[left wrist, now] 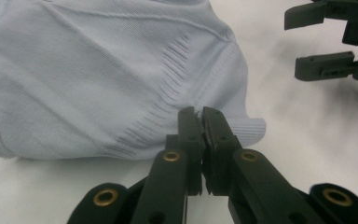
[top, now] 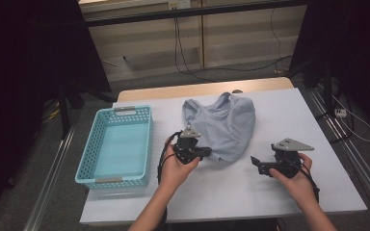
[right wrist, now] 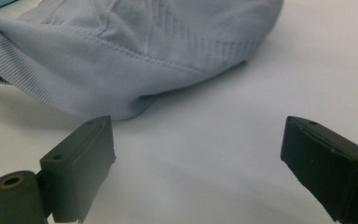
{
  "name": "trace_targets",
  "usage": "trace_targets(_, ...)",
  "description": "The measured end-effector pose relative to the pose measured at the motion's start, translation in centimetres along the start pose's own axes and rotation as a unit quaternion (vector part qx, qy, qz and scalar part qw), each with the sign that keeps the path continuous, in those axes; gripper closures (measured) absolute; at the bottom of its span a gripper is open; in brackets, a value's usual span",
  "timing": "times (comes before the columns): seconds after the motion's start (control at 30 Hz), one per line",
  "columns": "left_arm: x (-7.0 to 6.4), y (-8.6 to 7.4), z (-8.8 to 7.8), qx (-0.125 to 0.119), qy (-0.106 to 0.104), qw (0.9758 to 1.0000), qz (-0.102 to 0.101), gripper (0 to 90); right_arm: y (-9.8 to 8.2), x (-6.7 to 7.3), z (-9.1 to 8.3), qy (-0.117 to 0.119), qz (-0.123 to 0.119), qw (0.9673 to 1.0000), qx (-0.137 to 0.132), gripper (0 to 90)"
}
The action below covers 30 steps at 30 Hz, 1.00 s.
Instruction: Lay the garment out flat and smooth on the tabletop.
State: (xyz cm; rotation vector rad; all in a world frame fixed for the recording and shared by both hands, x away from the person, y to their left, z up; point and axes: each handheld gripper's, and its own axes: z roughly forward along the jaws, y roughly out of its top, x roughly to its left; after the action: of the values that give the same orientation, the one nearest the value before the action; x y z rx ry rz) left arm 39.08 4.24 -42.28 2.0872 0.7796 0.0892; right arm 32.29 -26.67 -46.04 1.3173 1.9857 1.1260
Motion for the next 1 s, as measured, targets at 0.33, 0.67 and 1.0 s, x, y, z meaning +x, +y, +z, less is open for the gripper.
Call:
trace_targets(0.33,0.3,-1.0,-3.1,-0.015,0.011,0.9997,-0.012,87.9,1.0,1.7,2.7,0.050,-0.018,0.9984,0.017,13.4)
trace_targets(0.67,0.3,-2.7,-3.3,-0.007,0.022,0.9996,-0.015,87.8,2.3,3.0,4.9,0.082,-0.020,0.9962,0.021,41.4)
trace_targets(1.0,0.1,-3.6,-3.0,-0.003,0.025,0.9996,-0.016,87.8,2.5,3.1,5.7,0.102,-0.029,0.9937,0.038,90.0)
